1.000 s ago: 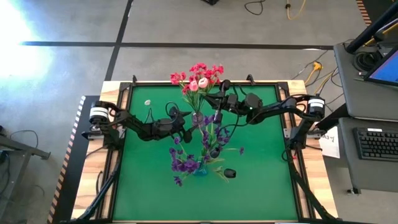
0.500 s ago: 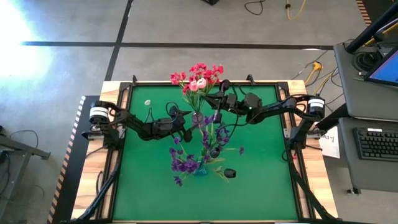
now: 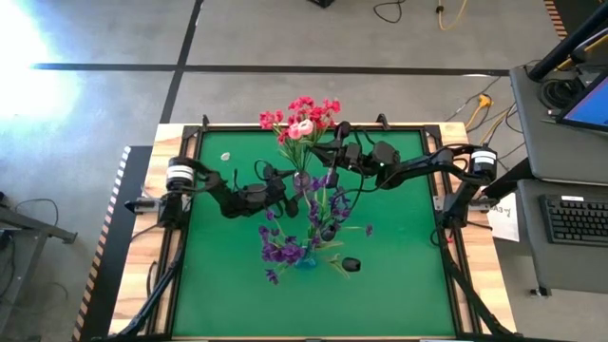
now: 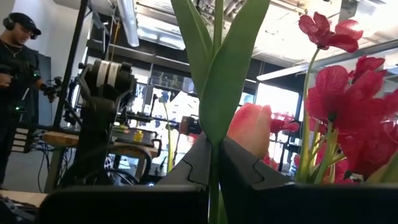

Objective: Sort flowers into vase by color
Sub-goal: Put the pink tulip into the purple vase

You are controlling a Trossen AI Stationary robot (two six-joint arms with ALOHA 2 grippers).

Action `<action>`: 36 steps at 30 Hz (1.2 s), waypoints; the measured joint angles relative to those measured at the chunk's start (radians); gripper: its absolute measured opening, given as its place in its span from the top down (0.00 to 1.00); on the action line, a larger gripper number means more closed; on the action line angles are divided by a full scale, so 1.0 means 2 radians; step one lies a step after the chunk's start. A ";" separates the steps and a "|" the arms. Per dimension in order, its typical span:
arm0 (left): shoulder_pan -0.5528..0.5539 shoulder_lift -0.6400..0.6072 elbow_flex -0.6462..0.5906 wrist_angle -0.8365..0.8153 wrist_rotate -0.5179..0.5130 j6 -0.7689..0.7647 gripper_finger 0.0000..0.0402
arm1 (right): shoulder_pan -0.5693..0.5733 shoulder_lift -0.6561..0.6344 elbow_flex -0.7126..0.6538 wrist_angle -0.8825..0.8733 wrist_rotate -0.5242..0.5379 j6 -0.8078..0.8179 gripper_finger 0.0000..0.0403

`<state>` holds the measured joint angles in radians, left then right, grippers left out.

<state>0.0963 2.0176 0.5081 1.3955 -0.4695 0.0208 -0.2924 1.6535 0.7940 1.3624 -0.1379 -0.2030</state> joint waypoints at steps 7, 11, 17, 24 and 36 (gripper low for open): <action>0.000 0.047 0.024 0.021 0.004 -0.003 0.14 | 0.000 0.000 0.000 0.005 -0.007 0.003 0.97; 0.000 0.049 0.023 0.027 0.004 -0.004 0.17 | 0.000 0.000 0.009 -0.004 -0.012 0.001 0.97; 0.000 0.049 0.021 0.021 0.004 -0.009 0.27 | 0.000 0.001 0.017 -0.017 -0.010 -0.022 0.97; 0.000 0.049 0.020 0.019 0.004 -0.011 0.37 | 0.000 0.001 0.017 -0.042 -0.009 -0.023 0.97; -0.001 0.049 0.020 0.017 -0.001 -0.011 0.39 | 0.000 0.001 0.017 -0.085 -0.008 -0.008 0.97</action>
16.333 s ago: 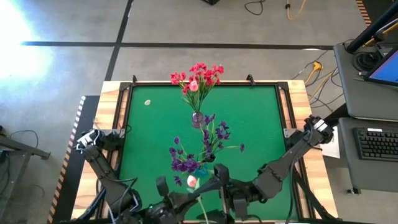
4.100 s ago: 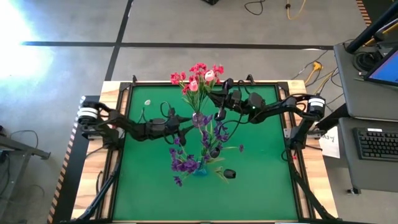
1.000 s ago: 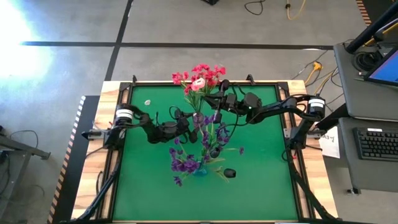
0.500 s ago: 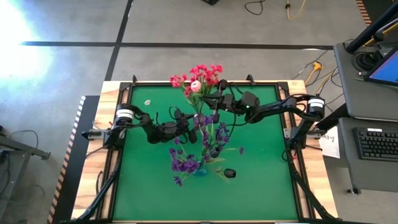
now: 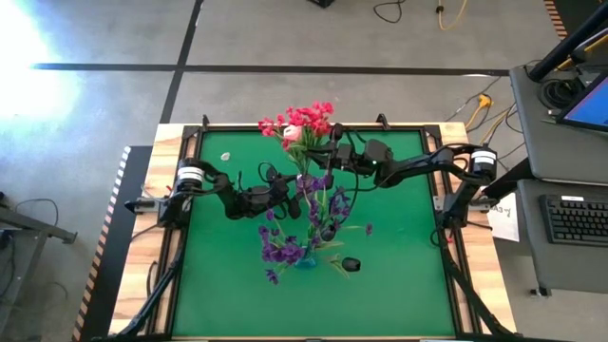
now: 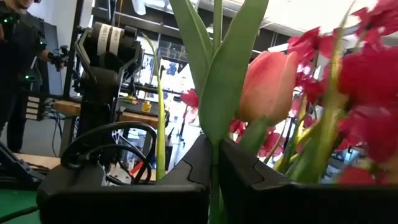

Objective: Sort flowers into vase by color
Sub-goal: Put the pink tulip into the purple vase

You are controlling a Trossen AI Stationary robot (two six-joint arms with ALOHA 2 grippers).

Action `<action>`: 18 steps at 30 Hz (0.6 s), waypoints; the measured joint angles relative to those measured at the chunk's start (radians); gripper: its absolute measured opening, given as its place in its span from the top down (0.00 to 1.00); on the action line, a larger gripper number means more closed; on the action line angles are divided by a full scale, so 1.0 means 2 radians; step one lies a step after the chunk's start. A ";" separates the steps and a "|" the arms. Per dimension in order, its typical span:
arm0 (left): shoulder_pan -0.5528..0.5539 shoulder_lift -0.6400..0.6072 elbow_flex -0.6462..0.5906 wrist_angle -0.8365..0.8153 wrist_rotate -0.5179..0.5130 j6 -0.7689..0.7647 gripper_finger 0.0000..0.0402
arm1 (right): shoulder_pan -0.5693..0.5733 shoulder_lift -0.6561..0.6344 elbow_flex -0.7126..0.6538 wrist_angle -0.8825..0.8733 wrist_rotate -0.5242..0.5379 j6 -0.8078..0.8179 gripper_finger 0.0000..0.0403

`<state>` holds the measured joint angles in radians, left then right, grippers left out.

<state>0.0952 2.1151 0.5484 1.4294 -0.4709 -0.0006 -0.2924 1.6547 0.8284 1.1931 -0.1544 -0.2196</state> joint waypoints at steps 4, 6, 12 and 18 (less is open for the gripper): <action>0.000 0.000 0.000 0.000 0.000 0.000 0.39 | 0.000 -0.001 0.000 -0.006 0.000 0.000 0.97; 0.000 0.000 0.000 -0.001 0.000 0.000 0.39 | 0.000 -0.001 0.000 -0.006 0.000 0.002 0.97; 0.000 0.000 0.000 -0.002 -0.001 0.000 0.39 | 0.000 -0.001 0.000 -0.012 -0.001 0.010 0.95; 0.000 0.000 0.000 -0.003 -0.001 0.001 0.39 | 0.000 0.002 -0.002 -0.025 -0.002 0.029 0.81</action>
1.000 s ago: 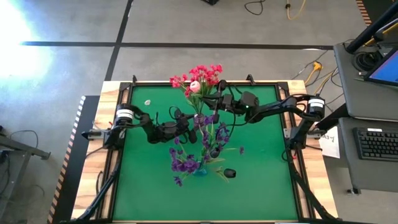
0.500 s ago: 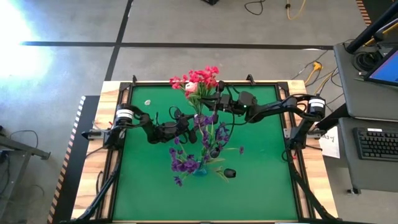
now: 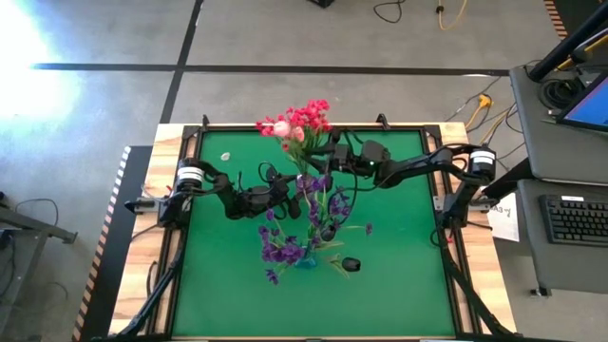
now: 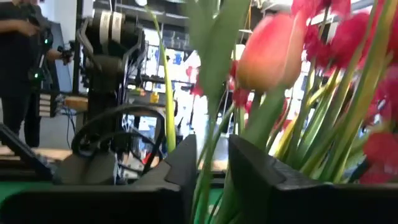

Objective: Sort flowers into vase by color
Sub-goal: Put the pink tulip into the purple vase

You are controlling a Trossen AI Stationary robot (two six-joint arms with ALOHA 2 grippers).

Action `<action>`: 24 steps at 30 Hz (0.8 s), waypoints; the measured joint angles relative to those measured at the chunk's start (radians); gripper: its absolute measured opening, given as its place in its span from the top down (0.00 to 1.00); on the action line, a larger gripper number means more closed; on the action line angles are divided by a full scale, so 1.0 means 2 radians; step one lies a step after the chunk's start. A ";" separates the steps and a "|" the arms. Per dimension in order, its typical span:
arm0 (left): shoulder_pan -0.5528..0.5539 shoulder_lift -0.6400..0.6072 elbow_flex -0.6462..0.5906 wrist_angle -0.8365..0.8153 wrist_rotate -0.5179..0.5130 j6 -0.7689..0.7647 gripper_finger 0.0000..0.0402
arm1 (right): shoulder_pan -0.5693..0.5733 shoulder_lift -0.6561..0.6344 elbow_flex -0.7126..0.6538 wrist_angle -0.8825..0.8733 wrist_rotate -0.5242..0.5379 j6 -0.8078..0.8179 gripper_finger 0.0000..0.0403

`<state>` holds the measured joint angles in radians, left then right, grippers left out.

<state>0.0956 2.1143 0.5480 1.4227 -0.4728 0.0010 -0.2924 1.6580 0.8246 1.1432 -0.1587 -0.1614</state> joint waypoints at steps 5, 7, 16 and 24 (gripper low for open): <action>0.000 0.000 0.000 0.000 0.000 0.000 0.39 | 0.000 -0.001 0.000 0.000 0.000 0.014 0.69; 0.000 0.000 0.000 0.000 0.000 0.000 0.39 | 0.000 -0.001 0.000 -0.004 0.000 0.015 0.66; 0.000 0.000 0.000 -0.001 0.000 0.000 0.39 | 0.004 -0.002 0.000 -0.023 -0.003 0.016 0.64; 0.000 0.000 0.000 -0.001 0.000 0.001 0.39 | 0.011 -0.036 0.000 -0.102 -0.003 0.028 0.59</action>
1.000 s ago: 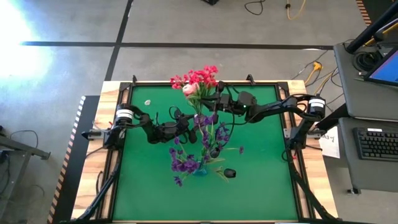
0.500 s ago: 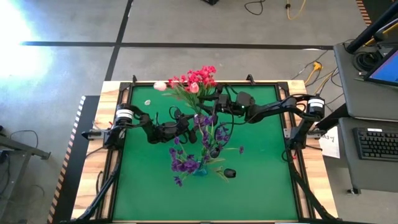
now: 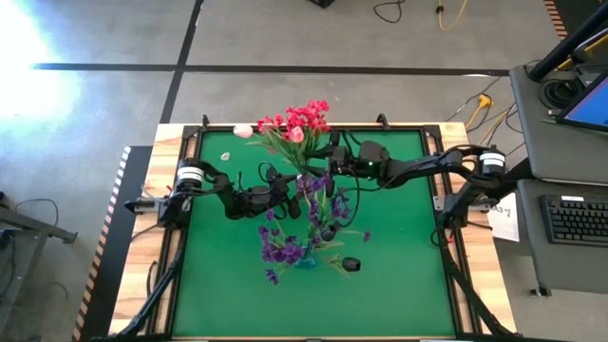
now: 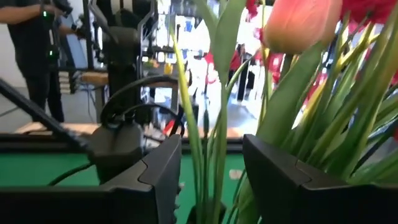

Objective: Sort flowers into vase by color
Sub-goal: Put the pink tulip into the purple vase

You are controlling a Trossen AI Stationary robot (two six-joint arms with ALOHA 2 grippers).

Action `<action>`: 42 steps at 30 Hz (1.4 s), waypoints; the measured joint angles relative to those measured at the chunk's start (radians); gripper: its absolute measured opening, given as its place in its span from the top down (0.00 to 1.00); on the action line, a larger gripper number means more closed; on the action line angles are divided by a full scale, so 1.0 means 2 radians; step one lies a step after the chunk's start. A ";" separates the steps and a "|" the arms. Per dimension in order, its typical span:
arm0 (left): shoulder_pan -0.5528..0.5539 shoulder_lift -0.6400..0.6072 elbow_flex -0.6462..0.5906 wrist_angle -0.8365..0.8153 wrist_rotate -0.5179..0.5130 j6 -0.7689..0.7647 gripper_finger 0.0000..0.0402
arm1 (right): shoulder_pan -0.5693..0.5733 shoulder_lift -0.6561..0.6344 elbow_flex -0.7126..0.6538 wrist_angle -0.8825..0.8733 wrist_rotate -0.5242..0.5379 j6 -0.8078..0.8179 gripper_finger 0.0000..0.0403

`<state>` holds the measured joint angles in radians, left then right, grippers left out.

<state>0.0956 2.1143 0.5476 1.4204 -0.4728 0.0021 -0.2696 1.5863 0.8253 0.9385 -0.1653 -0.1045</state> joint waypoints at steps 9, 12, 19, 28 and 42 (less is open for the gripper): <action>-0.001 0.000 0.000 -0.002 0.000 -0.017 0.35 | 0.005 -0.077 0.000 -0.147 0.004 0.042 0.56; -0.001 0.000 0.000 -0.003 0.000 -0.015 0.32 | 0.005 -0.112 0.000 -0.224 0.005 0.061 0.56; -0.001 0.000 -0.001 -0.008 0.000 -0.005 0.26 | 0.015 -0.183 0.053 -0.438 0.073 0.063 0.56; -0.002 0.000 -0.001 -0.025 0.000 -0.005 0.25 | 0.023 -0.168 0.248 -0.654 0.155 0.012 0.54; -0.002 0.000 -0.001 -0.028 0.001 -0.005 0.25 | 0.024 -0.064 0.446 -0.731 0.161 -0.011 0.37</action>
<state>0.0925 2.1147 0.5465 1.3647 -0.4713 -0.0086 -0.2226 1.4579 1.7170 -0.5236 0.1576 -0.1270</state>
